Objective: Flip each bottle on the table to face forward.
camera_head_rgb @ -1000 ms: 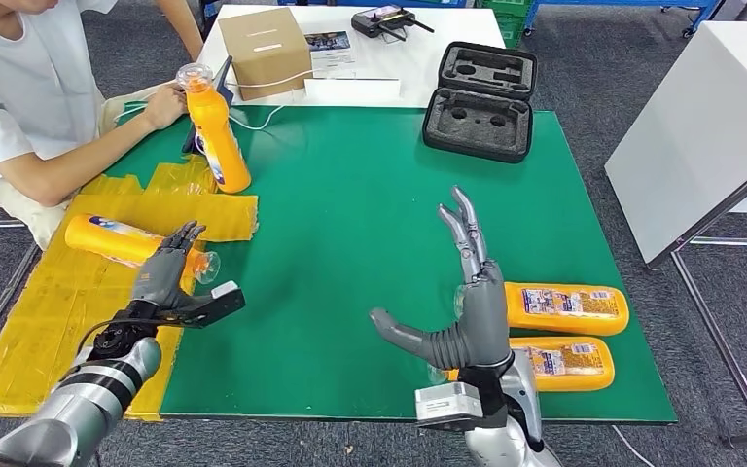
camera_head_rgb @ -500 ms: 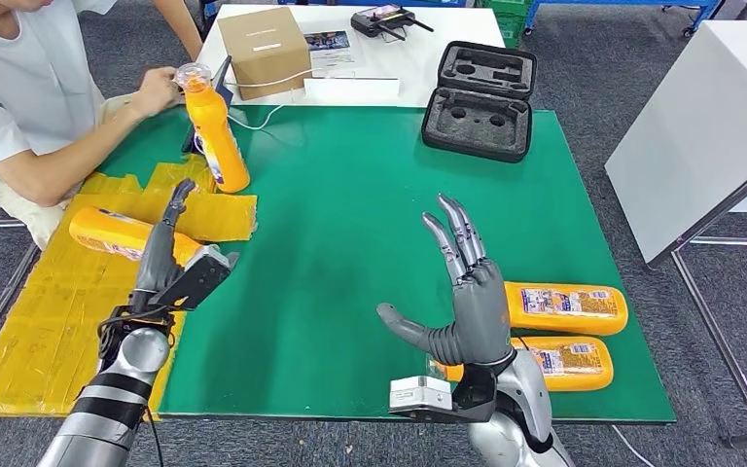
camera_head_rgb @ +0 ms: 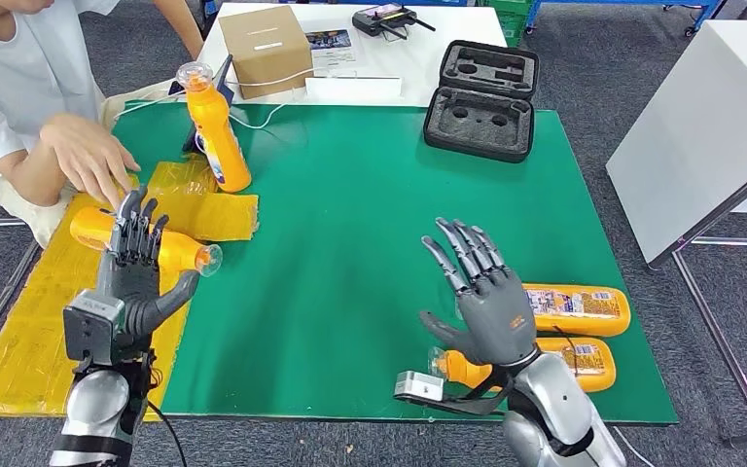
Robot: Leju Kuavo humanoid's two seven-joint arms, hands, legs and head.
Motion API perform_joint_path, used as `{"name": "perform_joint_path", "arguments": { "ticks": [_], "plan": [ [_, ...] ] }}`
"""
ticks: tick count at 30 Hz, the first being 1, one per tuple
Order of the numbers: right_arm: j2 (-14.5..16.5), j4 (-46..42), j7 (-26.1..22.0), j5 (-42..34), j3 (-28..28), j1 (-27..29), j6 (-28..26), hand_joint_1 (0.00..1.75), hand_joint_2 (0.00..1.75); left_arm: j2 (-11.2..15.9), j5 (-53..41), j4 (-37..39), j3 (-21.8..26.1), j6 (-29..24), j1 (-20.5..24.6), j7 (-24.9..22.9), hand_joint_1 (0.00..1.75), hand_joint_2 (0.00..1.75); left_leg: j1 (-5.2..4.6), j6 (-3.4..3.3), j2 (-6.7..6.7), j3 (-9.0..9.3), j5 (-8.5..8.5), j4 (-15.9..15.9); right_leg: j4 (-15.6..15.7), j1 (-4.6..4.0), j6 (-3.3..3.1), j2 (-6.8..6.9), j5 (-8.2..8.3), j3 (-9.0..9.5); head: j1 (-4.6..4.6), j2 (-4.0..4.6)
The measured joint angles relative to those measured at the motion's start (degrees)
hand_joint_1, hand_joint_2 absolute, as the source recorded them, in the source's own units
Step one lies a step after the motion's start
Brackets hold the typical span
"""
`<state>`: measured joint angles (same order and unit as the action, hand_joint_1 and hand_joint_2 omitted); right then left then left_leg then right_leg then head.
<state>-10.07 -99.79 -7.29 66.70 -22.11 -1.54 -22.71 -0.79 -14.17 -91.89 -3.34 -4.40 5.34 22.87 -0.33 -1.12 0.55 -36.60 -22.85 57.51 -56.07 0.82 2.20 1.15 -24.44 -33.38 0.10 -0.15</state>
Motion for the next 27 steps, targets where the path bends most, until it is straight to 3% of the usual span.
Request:
{"name": "perform_joint_path", "arguments": {
  "ticks": [3, 6, 11, 15, 27],
  "plan": [
    [-5.21, 1.07, 1.41, 3.47, 2.60, 0.70, 5.32, 0.00, 1.75, -0.55, 3.85, -2.71, -0.47, 4.18, -3.38, -0.39, 0.00, 1.75, -0.03, -0.03, 0.02, 0.01, -0.04, 0.01, 0.03, 0.02, 0.05, 0.00, -0.02, 0.01, -0.02, 0.00],
    [-12.48, 2.27, 0.82, 2.40, 5.65, 2.61, 10.36, 0.00, 1.75, -0.68, 10.50, -3.75, -1.06, 9.40, -6.20, -1.64, 0.00, 1.75, -0.09, -0.06, 0.13, 0.01, -0.04, 0.01, 0.03, 0.09, 0.13, 0.07, -0.05, 0.06, 0.00, 0.00],
    [-20.93, 3.27, -1.08, -1.24, 11.54, 5.88, 13.61, 0.00, 1.75, -0.68, 13.58, -3.89, -1.63, 11.75, -8.87, -2.41, 0.00, 1.75, -0.13, -0.08, 0.09, 0.02, -0.06, 0.02, 0.02, 0.13, 0.17, 0.07, -0.03, 0.07, -0.01, 0.00],
    [-23.66, 3.56, -1.38, -1.76, 13.82, 6.91, 14.16, 0.00, 1.75, -0.69, 13.70, -3.89, -1.82, 11.96, -9.39, -2.48, 0.00, 1.75, -0.11, -0.08, 0.07, 0.03, -0.06, 0.01, 0.01, 0.10, 0.17, 0.06, -0.04, 0.06, -0.02, 0.00],
    [-26.98, 5.22, -1.20, -3.34, 16.67, 7.86, 16.79, 0.00, 1.75, -0.83, 18.49, -3.42, -1.84, 14.49, -10.23, -5.17, 0.00, 1.75, -0.12, -0.09, 0.08, 0.03, -0.07, 0.01, 0.01, 0.13, 0.17, 0.06, -0.05, 0.07, -0.02, 0.00]
  ]
}}
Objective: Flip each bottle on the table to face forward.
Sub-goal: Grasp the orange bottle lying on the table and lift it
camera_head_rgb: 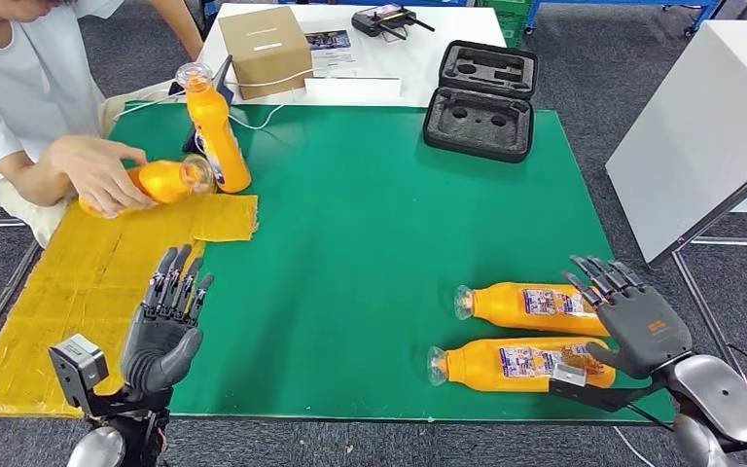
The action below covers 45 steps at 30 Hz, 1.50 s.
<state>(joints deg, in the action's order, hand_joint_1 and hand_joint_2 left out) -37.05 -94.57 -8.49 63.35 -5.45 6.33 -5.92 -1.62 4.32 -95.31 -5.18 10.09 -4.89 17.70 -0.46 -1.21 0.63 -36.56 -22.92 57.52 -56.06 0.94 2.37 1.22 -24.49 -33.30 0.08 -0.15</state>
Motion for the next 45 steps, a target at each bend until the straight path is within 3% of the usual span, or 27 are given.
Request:
{"name": "perform_joint_path", "arguments": {
  "ticks": [7, 15, 31, 45],
  "plan": [
    [-1.13, 4.68, 2.23, 4.02, 0.31, -1.79, 0.39, 0.00, 1.75, -0.17, 1.82, 1.82, 0.02, 1.17, -0.18, -1.08, 0.00, 1.75, -0.01, -0.02, -0.02, 0.00, -0.01, 0.00, 0.00, 0.00, 0.00, -0.01, 0.00, 0.02, -0.01, 0.00],
    [1.17, 12.80, 5.92, 9.33, -1.57, -8.73, -1.15, 0.00, 1.75, -0.81, 4.95, 4.26, 0.02, 3.28, -0.09, -3.11, 0.00, 1.75, 0.01, -0.01, -0.03, 0.02, 0.00, 0.00, -0.02, -0.02, 0.00, -0.01, 0.00, 0.02, -0.01, 0.00],
    [6.88, 29.22, 3.76, 8.76, -8.96, -20.71, -0.91, 0.00, 1.75, -1.21, 6.39, 7.88, -0.86, 4.18, 1.24, -3.82, 0.00, 1.75, 0.00, -0.01, -0.02, 0.01, 0.00, 0.00, -0.03, -0.02, 0.00, -0.01, 0.00, 0.03, -0.01, 0.00],
    [8.60, 35.15, 1.36, 5.23, -12.44, -23.85, -0.02, 0.00, 1.75, -1.22, 7.19, 8.91, -1.03, 4.29, 1.84, -3.93, 0.00, 1.75, 0.00, -0.02, 0.00, 0.01, 0.00, 0.00, -0.03, -0.01, 0.01, 0.00, 0.00, 0.03, 0.00, 0.00]
  ]
}}
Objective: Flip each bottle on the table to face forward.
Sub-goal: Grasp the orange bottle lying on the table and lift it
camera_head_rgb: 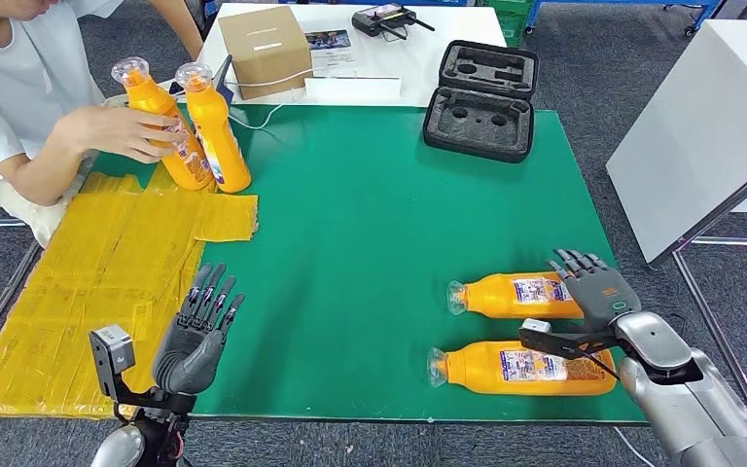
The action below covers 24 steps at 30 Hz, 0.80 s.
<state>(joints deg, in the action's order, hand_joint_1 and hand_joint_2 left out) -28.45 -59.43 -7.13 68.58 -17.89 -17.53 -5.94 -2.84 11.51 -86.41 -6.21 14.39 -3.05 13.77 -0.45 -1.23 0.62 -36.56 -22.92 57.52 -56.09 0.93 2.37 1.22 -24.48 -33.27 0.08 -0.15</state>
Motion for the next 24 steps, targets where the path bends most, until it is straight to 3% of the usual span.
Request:
{"name": "perform_joint_path", "arguments": {
  "ticks": [3, 4, 7, 8, 12, 20, 24],
  "plan": [
    [0.54, 1.57, -0.73, -1.01, -1.08, -0.85, 0.11, 0.06, 1.75, -0.01, 0.35, 0.49, -0.26, 0.04, 0.45, 0.00, 0.00, 1.75, 0.00, 0.00, -0.01, 0.01, 0.00, 0.00, 0.00, 0.00, 0.00, 0.00, 0.00, 0.00, -0.01, 0.00],
    [0.73, 2.10, -0.80, -1.12, -1.44, -1.20, 0.17, 0.28, 1.75, -0.03, 0.51, 0.68, -0.37, 0.05, 0.57, -0.01, 0.00, 1.75, 0.01, 0.00, -0.02, 0.02, 0.00, 0.00, 0.00, -0.01, 0.00, -0.01, 0.00, 0.01, -0.01, 0.00],
    [1.20, 4.01, -1.28, -1.78, -2.60, -2.51, 0.98, 1.34, 1.75, -0.16, 0.93, 1.37, -0.79, 0.15, 1.06, -0.02, 0.00, 1.75, 0.02, 0.00, -0.04, 0.06, 0.00, 0.00, 0.00, -0.02, 0.00, -0.01, 0.00, 0.04, 0.01, 0.00],
    [1.32, 4.74, -1.73, -2.44, -2.98, -2.94, 1.50, 1.48, 1.75, -0.19, 1.07, 1.60, -0.98, 0.19, 1.28, -0.01, 0.00, 1.75, 0.02, 0.00, -0.04, 0.08, 0.00, 0.00, 0.00, -0.02, 0.00, -0.01, 0.00, 0.05, 0.01, 0.00],
    [1.51, 7.15, -3.89, -5.78, -4.16, -4.21, 3.50, 1.72, 1.75, -0.20, 1.45, 2.50, -1.54, 0.37, 1.97, 0.07, 0.00, 1.75, 0.01, 0.00, -0.04, 0.14, 0.01, 0.00, 0.01, -0.01, 0.00, -0.01, 0.01, 0.13, 0.01, 0.00],
    [1.32, 8.93, -4.02, -8.17, -6.06, -5.82, 4.02, 1.74, 1.75, -0.23, 2.29, 3.91, -1.78, 0.40, 2.39, 0.28, 0.00, 1.75, 0.02, 0.00, -0.05, 0.25, 0.01, 0.01, 0.01, -0.03, 0.01, -0.02, 0.01, 0.21, 0.01, 0.00],
    [1.59, 9.34, -1.07, -6.53, -7.08, -5.94, 0.41, 1.75, 1.75, -0.31, 2.35, 4.07, -1.76, 0.26, 2.37, 0.24, 0.00, 1.75, 0.03, 0.00, -0.06, 0.25, 0.00, 0.00, 0.00, -0.05, 0.01, -0.02, 0.01, 0.24, 0.01, 0.00]
  ]
}}
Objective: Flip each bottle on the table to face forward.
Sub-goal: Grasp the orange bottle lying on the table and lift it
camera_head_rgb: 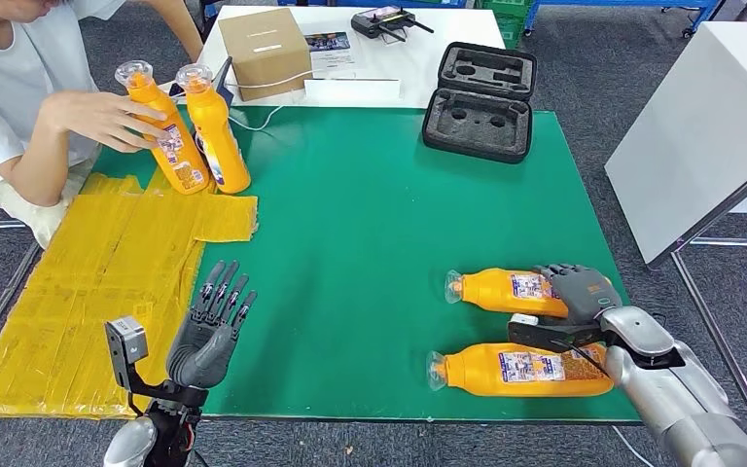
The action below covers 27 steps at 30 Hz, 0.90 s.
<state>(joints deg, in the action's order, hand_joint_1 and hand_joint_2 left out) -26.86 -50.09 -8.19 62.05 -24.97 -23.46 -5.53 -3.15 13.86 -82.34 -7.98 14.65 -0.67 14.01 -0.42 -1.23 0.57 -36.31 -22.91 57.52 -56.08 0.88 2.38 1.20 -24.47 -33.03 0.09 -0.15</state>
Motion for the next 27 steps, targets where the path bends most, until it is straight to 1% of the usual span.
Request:
{"name": "perform_joint_path", "arguments": {
  "ticks": [2, 5, 7, 9, 13, 15, 18, 21, 24, 27],
  "plan": [
    [0.98, -0.07, 3.08, 2.39, -0.15, 0.33, -4.15, 1.75, 1.75, -0.08, -0.01, -0.05, 0.03, -0.24, -0.14, -0.30, 0.00, 1.75, 0.00, 0.00, -0.01, 0.00, 0.00, -0.01, -0.01, -0.01, 0.00, 0.00, 0.00, 0.01, 0.01, 0.00],
    [4.29, -2.84, 7.56, 5.19, 1.29, 2.31, -12.58, 1.75, 1.75, -0.31, -0.41, -0.56, 0.08, -0.76, -0.95, -0.93, 0.00, 1.75, 0.01, 0.01, -0.02, -0.01, 0.01, -0.01, -0.02, -0.03, 0.00, -0.01, 0.00, 0.00, 0.01, 0.00],
    [7.35, -7.49, 7.72, 2.86, 3.46, 4.44, -17.34, 1.75, 1.75, -0.39, -1.17, -1.18, 0.10, -1.27, -1.68, -1.10, 0.00, 1.75, 0.04, 0.03, -0.01, -0.02, 0.02, 0.00, -0.03, -0.06, -0.01, 0.00, 0.00, -0.03, -0.01, 0.00],
    [10.52, -13.39, 5.74, -3.53, 5.86, 6.61, -19.08, 1.75, 1.75, -0.41, -2.31, -1.68, 0.09, -2.10, -2.14, -1.00, 0.00, 1.75, 0.08, 0.04, 0.02, -0.03, 0.02, 0.00, -0.04, -0.08, -0.02, 0.02, -0.02, -0.05, -0.02, 0.00],
    [15.68, -25.22, 0.17, -20.08, 9.59, 10.30, -16.68, 1.75, 1.75, -0.34, -5.90, -2.16, -0.10, -3.92, -2.33, -0.33, 0.00, 1.75, 0.12, 0.05, 0.12, -0.09, 0.02, -0.02, -0.05, -0.10, -0.07, 0.10, -0.09, -0.08, 0.01, 0.00],
    [18.03, -30.56, -1.39, -25.44, 10.72, 11.73, -15.33, 1.75, 1.75, -0.28, -6.84, -2.16, -0.44, -4.21, -2.07, -0.16, 0.00, 1.75, 0.12, 0.06, 0.06, -0.12, 0.01, -0.02, -0.04, -0.10, -0.08, 0.07, -0.09, -0.12, 0.01, 0.00],
    [20.68, -35.50, -2.36, -29.17, 11.33, 12.92, -14.17, 1.75, 1.75, -0.16, -7.51, -2.16, -1.16, -4.36, -1.49, -0.03, 0.00, 1.75, 0.11, 0.06, 0.05, -0.12, 0.00, -0.02, -0.03, -0.09, -0.09, 0.07, -0.10, -0.14, 0.02, 0.00],
    [22.29, -37.91, -3.14, -32.10, 11.57, 13.41, -12.74, 1.75, 1.75, -0.01, -7.81, -2.16, -1.55, -4.46, -1.15, 0.03, 0.00, 1.75, 0.10, 0.06, 0.05, -0.12, 0.01, -0.02, -0.03, -0.08, -0.08, 0.07, -0.09, -0.13, 0.02, 0.00],
    [23.75, -38.83, -3.89, -35.81, 11.40, 13.52, -9.11, 1.75, 1.75, 0.22, -8.22, -2.16, -2.29, -4.61, -0.61, 0.05, 0.00, 1.75, 0.09, 0.05, 0.04, -0.12, 0.01, -0.02, -0.03, -0.07, -0.08, 0.06, -0.08, -0.12, 0.02, 0.00],
    [25.43, -38.62, -3.73, -36.63, 9.84, 13.45, -5.41, 1.75, 1.75, 0.34, -8.83, -2.14, -3.25, -4.85, 0.35, 0.05, 0.00, 1.75, 0.10, 0.06, 0.01, -0.12, 0.02, -0.01, -0.04, -0.09, -0.08, 0.06, -0.07, -0.12, 0.01, 0.00]
  ]
}}
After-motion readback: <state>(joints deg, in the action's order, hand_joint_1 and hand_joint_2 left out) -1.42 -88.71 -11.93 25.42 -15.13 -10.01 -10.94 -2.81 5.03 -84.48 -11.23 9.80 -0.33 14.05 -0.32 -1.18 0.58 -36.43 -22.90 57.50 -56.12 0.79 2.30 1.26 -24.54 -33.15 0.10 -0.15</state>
